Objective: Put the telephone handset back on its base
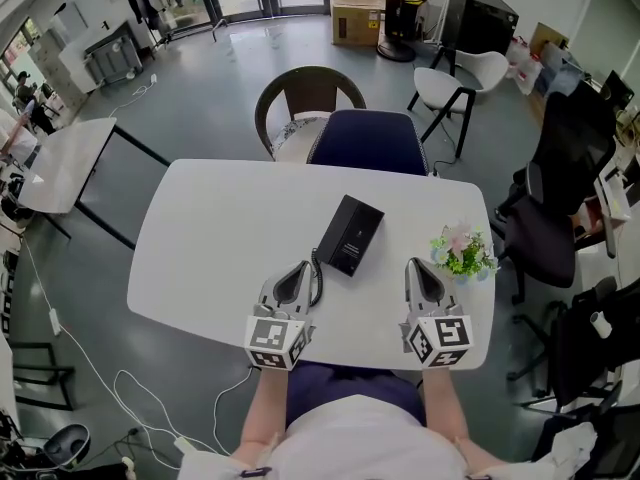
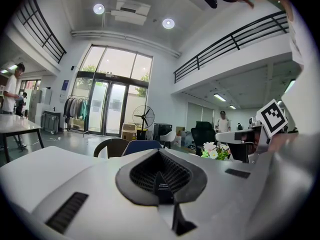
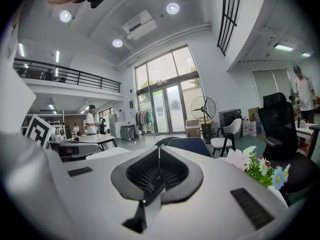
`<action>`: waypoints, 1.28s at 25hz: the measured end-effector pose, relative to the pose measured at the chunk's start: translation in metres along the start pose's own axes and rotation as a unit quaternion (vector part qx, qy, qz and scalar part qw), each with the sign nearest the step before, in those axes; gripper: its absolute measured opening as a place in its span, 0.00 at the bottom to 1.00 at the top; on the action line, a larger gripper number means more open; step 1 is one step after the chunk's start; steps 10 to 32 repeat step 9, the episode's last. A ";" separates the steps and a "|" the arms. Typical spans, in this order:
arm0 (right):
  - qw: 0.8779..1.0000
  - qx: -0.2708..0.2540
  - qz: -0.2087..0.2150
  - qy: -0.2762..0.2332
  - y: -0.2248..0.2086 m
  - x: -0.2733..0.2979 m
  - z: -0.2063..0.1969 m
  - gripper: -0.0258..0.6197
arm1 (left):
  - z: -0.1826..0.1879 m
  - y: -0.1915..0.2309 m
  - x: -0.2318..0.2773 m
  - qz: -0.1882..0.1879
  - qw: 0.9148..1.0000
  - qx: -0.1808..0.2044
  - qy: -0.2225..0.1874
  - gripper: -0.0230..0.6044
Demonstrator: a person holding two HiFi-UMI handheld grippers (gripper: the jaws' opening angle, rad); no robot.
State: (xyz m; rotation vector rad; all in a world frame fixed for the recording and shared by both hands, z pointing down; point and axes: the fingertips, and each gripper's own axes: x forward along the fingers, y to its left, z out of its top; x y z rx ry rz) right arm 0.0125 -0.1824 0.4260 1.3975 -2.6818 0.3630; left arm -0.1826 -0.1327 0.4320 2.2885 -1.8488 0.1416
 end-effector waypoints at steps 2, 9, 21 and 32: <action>1.000 0.001 -0.003 0.003 -0.001 -0.001 -0.002 0.09 | -0.001 0.001 0.000 -0.001 1.000 -0.002 0.002 0.06; 1.000 0.001 -0.006 0.007 -0.002 0.001 -0.008 0.09 | -0.009 -0.001 0.005 -0.010 1.000 -0.003 0.009 0.06; 1.000 0.001 -0.006 0.007 -0.002 0.001 -0.008 0.09 | -0.009 -0.001 0.005 -0.010 1.000 -0.003 0.009 0.06; 1.000 0.001 -0.006 0.007 -0.002 0.001 -0.008 0.09 | -0.009 -0.001 0.005 -0.010 1.000 -0.003 0.009 0.06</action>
